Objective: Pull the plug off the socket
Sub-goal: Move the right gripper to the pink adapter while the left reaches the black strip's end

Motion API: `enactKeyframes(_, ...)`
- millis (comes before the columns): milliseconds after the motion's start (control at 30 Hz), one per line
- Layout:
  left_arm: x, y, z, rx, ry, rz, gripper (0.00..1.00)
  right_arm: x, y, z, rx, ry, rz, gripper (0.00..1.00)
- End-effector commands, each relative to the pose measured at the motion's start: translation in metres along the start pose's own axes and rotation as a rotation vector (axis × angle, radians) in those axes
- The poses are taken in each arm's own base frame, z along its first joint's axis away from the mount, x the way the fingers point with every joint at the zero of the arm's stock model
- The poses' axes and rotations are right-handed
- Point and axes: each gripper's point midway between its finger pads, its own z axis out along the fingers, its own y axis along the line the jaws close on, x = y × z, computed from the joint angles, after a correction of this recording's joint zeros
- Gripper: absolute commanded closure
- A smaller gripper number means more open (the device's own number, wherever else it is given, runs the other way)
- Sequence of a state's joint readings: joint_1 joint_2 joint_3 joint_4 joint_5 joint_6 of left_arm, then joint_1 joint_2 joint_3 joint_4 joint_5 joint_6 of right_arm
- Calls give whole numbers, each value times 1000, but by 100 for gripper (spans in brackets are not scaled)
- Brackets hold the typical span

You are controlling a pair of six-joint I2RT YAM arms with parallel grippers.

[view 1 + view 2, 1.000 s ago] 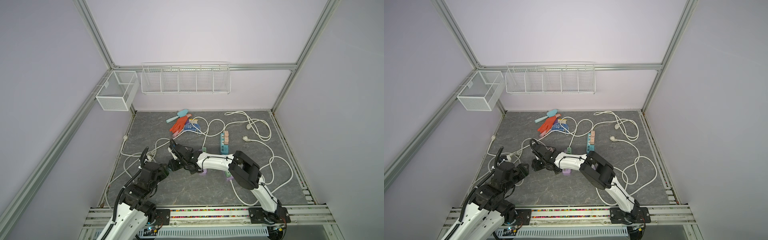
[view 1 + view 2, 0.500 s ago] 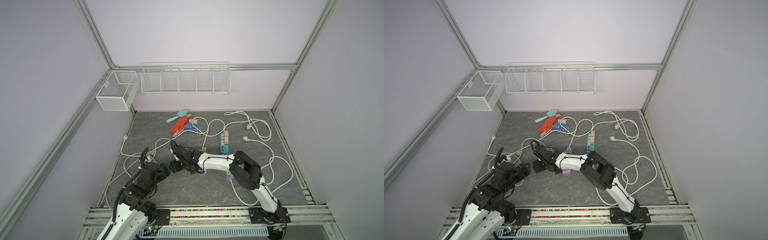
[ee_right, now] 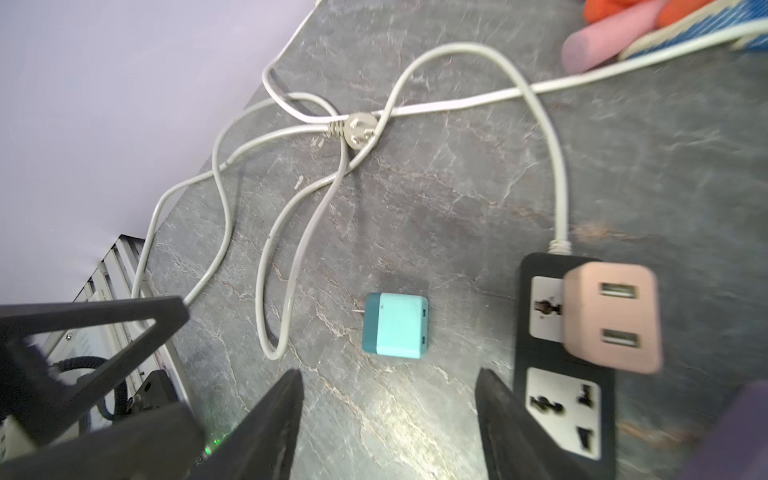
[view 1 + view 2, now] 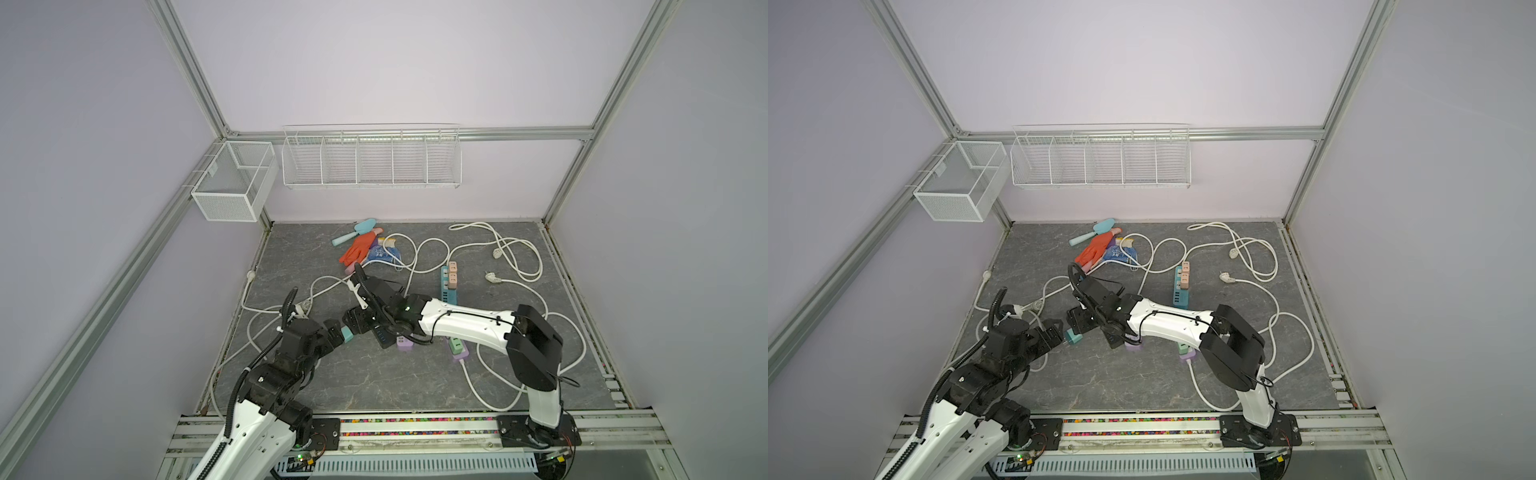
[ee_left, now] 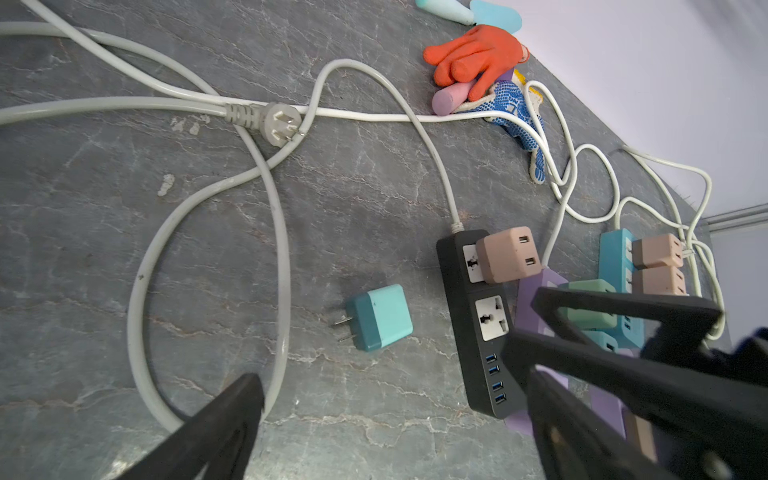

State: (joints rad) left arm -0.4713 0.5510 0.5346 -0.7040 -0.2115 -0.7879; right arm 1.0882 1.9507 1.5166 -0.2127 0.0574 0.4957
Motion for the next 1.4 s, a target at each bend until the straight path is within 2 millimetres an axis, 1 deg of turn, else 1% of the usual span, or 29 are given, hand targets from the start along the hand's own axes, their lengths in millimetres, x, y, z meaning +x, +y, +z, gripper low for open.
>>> enactKeyframes(0, -15, -24, -1, 69, -17, 25, 1, -6, -17, -26, 96, -17, -51, 30)
enactKeyframes(133, -21, -44, 8, 101, 10, 43, 0, -16, -27, -47, 152, -40, -60, 27)
enactKeyframes(200, -22, -49, 14, 111, 20, 42, 2, -19, -32, -53, 180, -44, -60, 26)
enactKeyframes(333, -18, -58, 27, 149, 37, 32, 6, -24, -46, -62, 236, -45, -54, 25)
enactKeyframes(467, -14, -67, 38, 189, 55, 14, 12, -25, -62, -63, 265, -21, -22, 23)
enactKeyframes(567, -13, -70, 44, 198, 59, 19, 14, -24, -75, -59, 294, 3, -7, 23)
enactKeyframes(667, -10, -69, 53, 200, 60, 8, 18, -23, -88, -50, 332, 34, -1, 22)
enactKeyframes(733, -9, -70, 60, 206, 62, -3, 21, -23, -92, -45, 346, 51, 7, 23)
enactKeyframes(800, -8, -72, 67, 203, 71, 2, 22, -23, -92, -39, 345, 55, -3, 23)
enactKeyframes(933, -5, -67, 86, 172, 104, 1, 30, -22, -95, -22, 337, 78, -21, 25)
enactKeyframes(1000, -4, -65, 96, 173, 121, -17, 33, -24, -93, -14, 324, 92, -33, 26)
enactKeyframes(1067, -3, -67, 105, 189, 143, -23, 35, -26, -92, -8, 315, 98, -45, 27)
enactKeyframes(1133, -3, -69, 113, 186, 162, -16, 37, -27, -91, -3, 310, 97, -46, 27)
enactKeyframes(1200, -2, -75, 121, 206, 181, -6, 42, -26, -93, 0, 310, 101, -41, 29)
enactKeyframes(1267, -1, -79, 129, 217, 203, -4, 44, -26, -95, 2, 313, 100, -40, 30)
enactKeyframes(1367, 4, -75, 141, 191, 254, -10, 48, -25, -98, 5, 322, 100, -38, 32)
